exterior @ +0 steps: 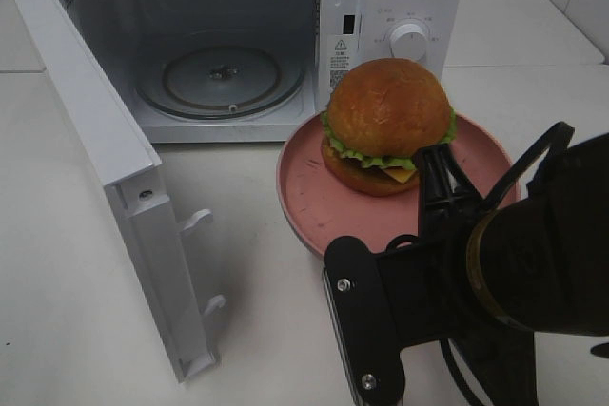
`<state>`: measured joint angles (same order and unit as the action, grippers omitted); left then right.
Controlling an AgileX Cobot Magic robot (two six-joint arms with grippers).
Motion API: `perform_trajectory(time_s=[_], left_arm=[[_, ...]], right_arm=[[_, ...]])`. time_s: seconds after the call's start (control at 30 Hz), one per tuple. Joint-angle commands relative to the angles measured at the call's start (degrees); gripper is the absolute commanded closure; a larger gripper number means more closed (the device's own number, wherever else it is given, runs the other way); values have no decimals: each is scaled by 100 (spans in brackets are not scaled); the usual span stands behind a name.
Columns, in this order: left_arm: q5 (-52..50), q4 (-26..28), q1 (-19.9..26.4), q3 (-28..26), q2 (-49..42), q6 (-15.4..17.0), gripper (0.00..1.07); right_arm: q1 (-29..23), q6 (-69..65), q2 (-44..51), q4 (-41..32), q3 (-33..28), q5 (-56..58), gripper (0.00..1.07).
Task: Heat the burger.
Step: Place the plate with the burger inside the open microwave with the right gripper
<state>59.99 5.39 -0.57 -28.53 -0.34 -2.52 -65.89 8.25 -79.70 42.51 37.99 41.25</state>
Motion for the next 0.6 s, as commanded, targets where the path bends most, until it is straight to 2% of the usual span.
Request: perform_trajectory(time_s=[0.03, 0.27, 0.33, 0.6], left_arm=[[-97, 46, -29, 29, -138, 0, 10], [-97, 46, -29, 29, -138, 0, 10], [-97, 46, -29, 29, -138, 0, 10], [-97, 46, -29, 29, -138, 0, 10]], right_arm=[[-29, 218, 34, 487, 23, -120, 107], [6, 241, 34, 504, 23, -309, 107], [223, 579, 34, 487, 23, -344, 107], [561, 1415, 34, 298, 23, -814, 107]])
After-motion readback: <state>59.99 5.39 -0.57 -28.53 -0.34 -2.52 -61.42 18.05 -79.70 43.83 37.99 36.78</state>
